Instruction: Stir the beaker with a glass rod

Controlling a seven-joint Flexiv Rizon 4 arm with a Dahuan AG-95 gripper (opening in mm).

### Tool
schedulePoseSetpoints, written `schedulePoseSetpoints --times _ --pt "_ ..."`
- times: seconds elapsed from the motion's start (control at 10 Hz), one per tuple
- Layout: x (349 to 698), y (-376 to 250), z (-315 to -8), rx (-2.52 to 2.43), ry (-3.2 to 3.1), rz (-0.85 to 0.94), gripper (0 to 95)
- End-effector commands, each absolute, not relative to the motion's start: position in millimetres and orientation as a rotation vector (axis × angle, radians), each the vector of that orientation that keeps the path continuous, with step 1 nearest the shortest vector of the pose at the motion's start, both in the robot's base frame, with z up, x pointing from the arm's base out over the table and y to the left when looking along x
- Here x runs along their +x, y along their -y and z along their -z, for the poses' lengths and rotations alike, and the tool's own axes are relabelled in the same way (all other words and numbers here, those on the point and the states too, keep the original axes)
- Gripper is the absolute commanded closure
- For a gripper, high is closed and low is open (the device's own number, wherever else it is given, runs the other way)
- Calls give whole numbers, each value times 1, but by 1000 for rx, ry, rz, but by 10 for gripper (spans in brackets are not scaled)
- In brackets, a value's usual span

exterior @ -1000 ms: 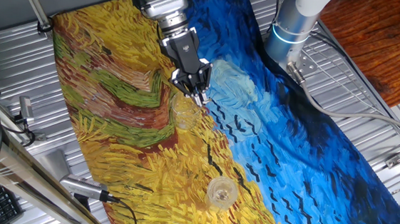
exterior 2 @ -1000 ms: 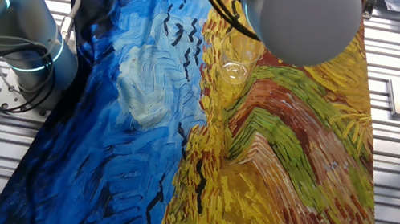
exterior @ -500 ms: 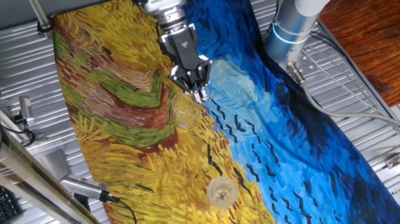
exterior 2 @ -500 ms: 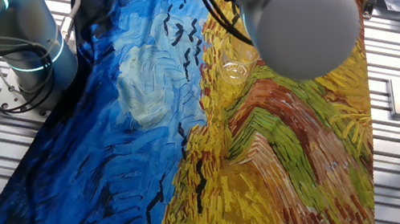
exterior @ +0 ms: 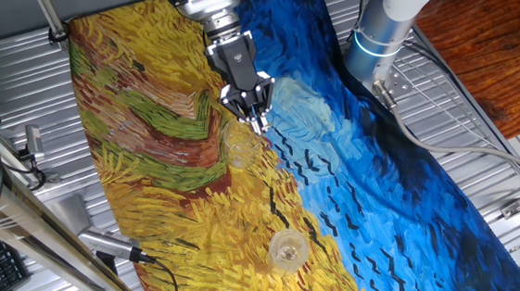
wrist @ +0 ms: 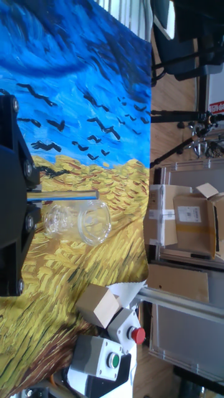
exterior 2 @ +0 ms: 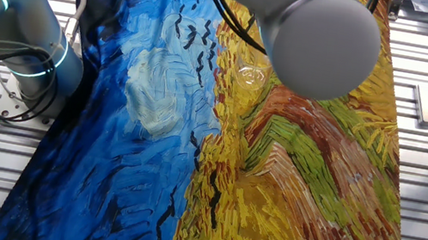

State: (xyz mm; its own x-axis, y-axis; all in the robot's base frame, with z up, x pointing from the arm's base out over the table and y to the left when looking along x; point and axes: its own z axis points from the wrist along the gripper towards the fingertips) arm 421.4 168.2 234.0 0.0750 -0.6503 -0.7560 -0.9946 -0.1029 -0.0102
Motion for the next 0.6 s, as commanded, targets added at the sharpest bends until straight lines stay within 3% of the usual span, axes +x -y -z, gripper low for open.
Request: schedulePoseSetpoints --times 0.1,0.6 --pt "425 -170 -236 -1813 -1633 -820 950" --pt "434 -175 -236 -1795 -1650 -828 950"
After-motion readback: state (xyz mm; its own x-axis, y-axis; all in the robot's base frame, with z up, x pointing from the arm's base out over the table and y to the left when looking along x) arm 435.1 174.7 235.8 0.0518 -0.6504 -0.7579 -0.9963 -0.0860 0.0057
